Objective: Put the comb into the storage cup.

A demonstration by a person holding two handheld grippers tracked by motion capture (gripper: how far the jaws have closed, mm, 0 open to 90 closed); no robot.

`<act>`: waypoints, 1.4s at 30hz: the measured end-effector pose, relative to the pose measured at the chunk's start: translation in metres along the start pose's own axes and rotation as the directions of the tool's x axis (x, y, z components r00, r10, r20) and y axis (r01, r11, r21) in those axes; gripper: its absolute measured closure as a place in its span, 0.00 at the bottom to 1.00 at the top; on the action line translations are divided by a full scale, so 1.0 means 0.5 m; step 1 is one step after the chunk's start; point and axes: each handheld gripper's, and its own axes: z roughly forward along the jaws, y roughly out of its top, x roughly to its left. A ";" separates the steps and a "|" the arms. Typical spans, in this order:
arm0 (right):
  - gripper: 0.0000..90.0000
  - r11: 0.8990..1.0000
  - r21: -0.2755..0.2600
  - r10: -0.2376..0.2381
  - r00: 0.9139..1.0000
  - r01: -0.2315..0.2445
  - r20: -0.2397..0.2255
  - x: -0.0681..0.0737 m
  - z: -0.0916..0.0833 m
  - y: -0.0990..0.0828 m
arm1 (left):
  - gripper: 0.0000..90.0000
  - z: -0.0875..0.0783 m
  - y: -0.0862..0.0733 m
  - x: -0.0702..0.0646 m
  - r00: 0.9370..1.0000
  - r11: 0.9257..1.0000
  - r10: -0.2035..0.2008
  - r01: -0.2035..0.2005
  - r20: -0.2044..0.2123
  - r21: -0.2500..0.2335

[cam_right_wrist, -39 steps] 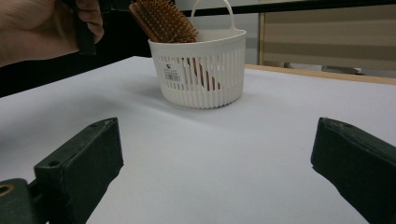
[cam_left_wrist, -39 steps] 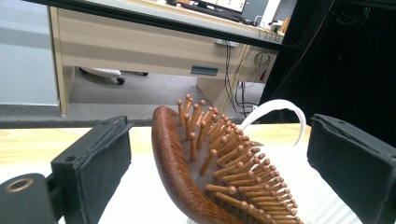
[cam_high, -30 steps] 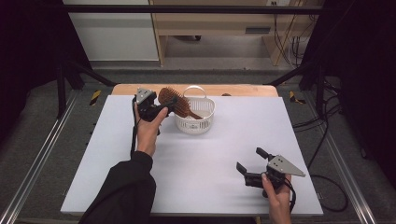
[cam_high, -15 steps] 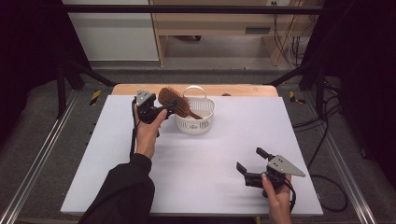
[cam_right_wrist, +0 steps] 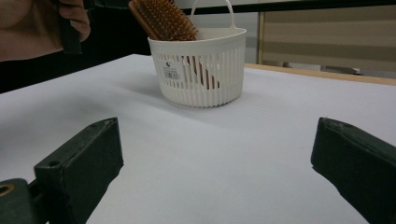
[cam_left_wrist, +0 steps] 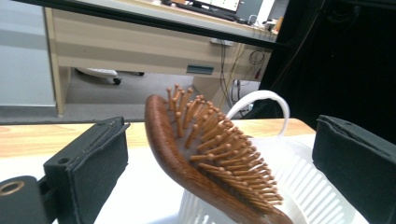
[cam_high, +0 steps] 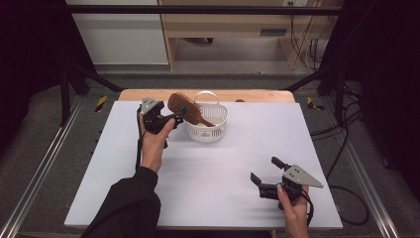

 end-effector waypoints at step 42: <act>0.03 1.000 0.009 -0.007 1.000 0.007 -0.002 0.006 0.003 -0.001 | 0.03 -0.142 0.073 0.004 0.997 0.993 0.052 -0.047 0.051 -0.105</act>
